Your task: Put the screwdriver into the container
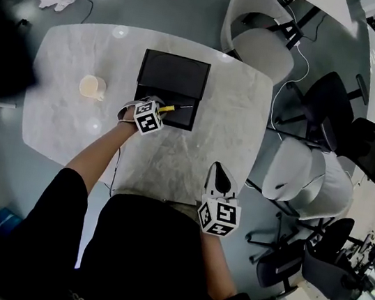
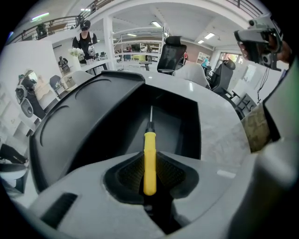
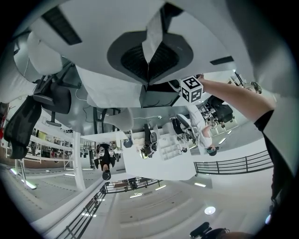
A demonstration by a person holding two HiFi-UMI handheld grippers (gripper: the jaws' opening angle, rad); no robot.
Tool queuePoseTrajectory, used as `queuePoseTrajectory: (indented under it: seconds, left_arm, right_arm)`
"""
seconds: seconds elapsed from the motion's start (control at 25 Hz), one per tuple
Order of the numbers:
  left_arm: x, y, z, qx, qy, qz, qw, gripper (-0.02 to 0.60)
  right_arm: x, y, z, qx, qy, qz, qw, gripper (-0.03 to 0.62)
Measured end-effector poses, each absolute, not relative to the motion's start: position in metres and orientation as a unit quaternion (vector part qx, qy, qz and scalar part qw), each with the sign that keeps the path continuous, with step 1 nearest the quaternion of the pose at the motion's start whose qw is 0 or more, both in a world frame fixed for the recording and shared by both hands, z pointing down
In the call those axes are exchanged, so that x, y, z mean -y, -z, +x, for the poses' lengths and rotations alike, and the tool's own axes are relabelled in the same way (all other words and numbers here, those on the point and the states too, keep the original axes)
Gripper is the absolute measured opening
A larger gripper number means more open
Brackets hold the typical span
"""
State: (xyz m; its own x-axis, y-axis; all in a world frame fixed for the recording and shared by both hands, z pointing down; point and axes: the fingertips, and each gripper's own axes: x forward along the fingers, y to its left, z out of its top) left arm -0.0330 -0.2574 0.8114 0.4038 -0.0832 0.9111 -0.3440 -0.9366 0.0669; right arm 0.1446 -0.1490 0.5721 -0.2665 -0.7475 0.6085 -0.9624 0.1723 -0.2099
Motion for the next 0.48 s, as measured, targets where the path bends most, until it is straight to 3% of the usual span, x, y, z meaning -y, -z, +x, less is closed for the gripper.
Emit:
queuePoseTrajectory:
  seconds: [0.36,0.48]
  left_arm:
    - [0.261,-0.812,-0.033,0.161,-0.533,0.823,0.109,0.091]
    - [0.265,-0.811,-0.039,0.176,-0.535,0.819,0.109,0.143]
  right_arm:
    - [0.127,-0.565,0.166,0.738,-0.286,0.585,0.177,0.012]
    - [0.117,-0.567,0.171,0.734,-0.290,0.589,0.175,0.012]
